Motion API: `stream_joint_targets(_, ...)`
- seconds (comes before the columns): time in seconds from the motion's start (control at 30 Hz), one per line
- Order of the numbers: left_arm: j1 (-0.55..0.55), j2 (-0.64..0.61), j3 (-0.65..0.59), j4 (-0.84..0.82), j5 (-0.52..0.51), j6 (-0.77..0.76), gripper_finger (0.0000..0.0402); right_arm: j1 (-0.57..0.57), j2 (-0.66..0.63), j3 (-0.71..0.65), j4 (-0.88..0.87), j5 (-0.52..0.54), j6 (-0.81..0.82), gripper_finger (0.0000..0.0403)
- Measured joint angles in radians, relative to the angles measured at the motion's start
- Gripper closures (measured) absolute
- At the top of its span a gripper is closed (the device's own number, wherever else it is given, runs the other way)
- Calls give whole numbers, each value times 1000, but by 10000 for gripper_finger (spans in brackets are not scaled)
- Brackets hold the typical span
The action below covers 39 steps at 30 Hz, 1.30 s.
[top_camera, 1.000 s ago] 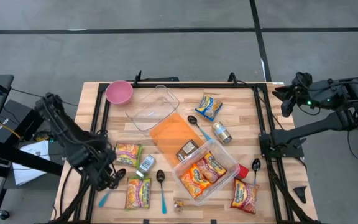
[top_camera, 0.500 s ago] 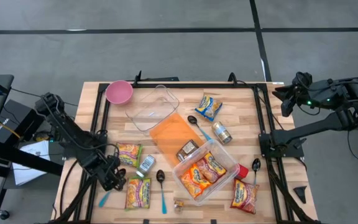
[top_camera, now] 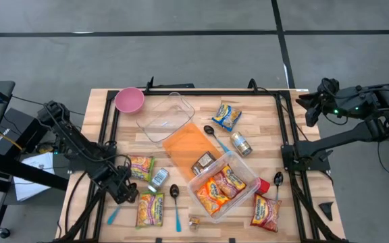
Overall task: Pick & Place Food Item
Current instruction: Put the blue spoon into the top transparent bin
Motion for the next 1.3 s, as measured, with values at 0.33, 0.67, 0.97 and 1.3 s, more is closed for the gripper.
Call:
stream_joint_targets(0.33, 0, 0, -51, 105, -6, 17, 309, 0, 0, 0, 0, 0, 2, 310)
stream_joint_targets(0.67, 0, 0, -87, 125, 0, 18, 309, 0, 0, 0, 0, 0, 7, 310)
stream_joint_targets(0.97, 0, 0, -137, 210, -19, 16, 313, 0, 0, 0, 0, 0, 7, 310)
stream_joint_targets(1.3, -3, 0, -139, 233, -31, 10, 388, 0, 0, 0, 0, 0, 7, 310)
